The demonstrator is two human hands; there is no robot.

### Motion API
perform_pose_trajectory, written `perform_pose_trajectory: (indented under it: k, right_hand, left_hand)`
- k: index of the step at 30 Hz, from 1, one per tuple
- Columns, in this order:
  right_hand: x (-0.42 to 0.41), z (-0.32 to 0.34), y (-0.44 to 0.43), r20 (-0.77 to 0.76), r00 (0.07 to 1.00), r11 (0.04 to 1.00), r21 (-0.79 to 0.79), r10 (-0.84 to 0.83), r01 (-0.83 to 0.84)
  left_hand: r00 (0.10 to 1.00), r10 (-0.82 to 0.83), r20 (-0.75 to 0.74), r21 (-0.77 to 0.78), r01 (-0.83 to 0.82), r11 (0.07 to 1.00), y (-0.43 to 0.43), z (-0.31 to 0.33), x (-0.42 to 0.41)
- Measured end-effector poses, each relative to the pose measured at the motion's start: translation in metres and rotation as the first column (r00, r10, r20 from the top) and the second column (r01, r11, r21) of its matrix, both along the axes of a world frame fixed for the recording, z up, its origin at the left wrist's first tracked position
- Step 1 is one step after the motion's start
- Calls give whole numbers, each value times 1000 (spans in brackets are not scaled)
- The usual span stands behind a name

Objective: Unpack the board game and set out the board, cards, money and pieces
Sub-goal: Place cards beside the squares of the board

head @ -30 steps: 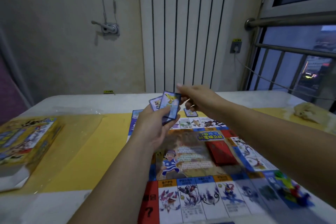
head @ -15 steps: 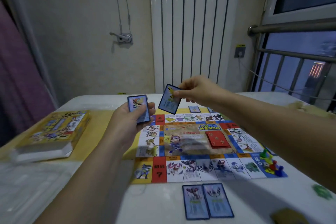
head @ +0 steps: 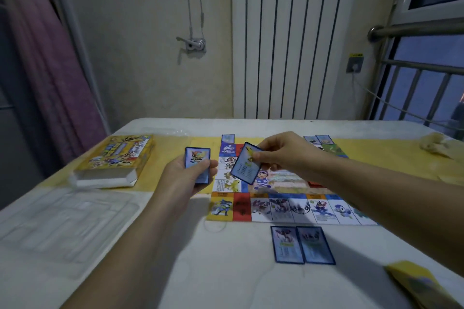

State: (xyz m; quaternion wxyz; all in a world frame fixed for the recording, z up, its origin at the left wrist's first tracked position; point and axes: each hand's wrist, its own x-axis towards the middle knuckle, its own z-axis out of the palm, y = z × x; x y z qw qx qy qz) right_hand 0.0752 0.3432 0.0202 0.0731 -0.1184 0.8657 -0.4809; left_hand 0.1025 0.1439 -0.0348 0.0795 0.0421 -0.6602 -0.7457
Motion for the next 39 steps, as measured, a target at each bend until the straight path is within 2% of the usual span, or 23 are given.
perform_pose_trajectory:
  k: [5, 7, 9, 10, 11, 12, 13, 14, 16, 18, 20, 26, 30, 35, 36, 37, 38, 39]
  right_hand:
    - [12, -19, -10, 231, 972, 957, -287, 35, 34]
    - [13, -27, -18, 269, 960, 940, -341, 73, 24]
    - [12, -32, -25, 238, 967, 942, -336, 88, -4]
    - [10, -33, -26, 165, 983, 969, -246, 78, -36]
    - [7, -33, -24, 31, 997, 996, -52, 76, -74]
    - [3, -34, -22, -129, 984, 973, 214, 121, -92]
    - [-1, -36, -20, -245, 946, 880, 468, 212, -76]
    - [-5, -39, -19, -290, 909, 759, 649, 300, -43]
    - [-11, -48, -19, -227, 889, 564, 825, 398, -42]
    - [-16, -58, -21, -95, 902, 472, 873, 420, -127]
    - [-20, -62, -21, -18, 909, 436, 882, 416, -182]
    - [-24, -63, -20, 3, 904, 408, 892, 427, -195]
    - [-24, -63, -20, 7, 903, 418, 885, 430, -206]
    - [-23, -64, -19, -17, 896, 429, 882, 443, -195]
    - [-23, -64, -19, -19, 897, 429, 882, 443, -194]
    - [-23, -64, -19, -18, 895, 426, 884, 445, -193]
    - [-23, -64, -18, -16, 893, 417, 888, 450, -195]
    - [-23, -63, -17, -16, 888, 411, 890, 459, -196]
  left_hand:
    - [982, -168, 88, 87, 161, 983, 16, -6, 11]
    - [990, -127, 67, 87, 121, 989, 19, -8, 11]
    - [998, -40, 49, 36, 39, 999, 14, -9, 7]
    - [999, 4, 49, -17, -3, 1000, 7, -9, 4]
    - [998, 46, 53, -79, -42, 996, 0, -10, 1]
    - [995, 87, 56, -159, -77, 984, -10, -12, -3]
    - [991, 122, 57, -254, -104, 961, -20, -15, -8]
    - [987, 151, 56, -355, -122, 927, -30, -18, -13]
    - [981, 184, 68, -511, -124, 851, -44, -26, -25]
    - [977, 192, 95, -592, -100, 800, -51, -31, -37]
    - [975, 175, 136, -642, -48, 766, -55, -32, -49]
    - [963, 189, 193, -763, 27, 645, -55, -31, -72]
    - [960, 227, 162, -898, 48, 437, -51, -30, -76]
    - [954, 266, 140, -976, 87, 201, -45, -25, -78]
    - [954, 271, 131, -981, 85, 177, -45, -24, -77]
    - [957, 271, 105, -981, 56, 184, -46, -22, -77]
    - [964, 259, 63, -973, 1, 233, -46, -20, -77]
    - [970, 240, 29, -944, -53, 326, -45, -17, -75]
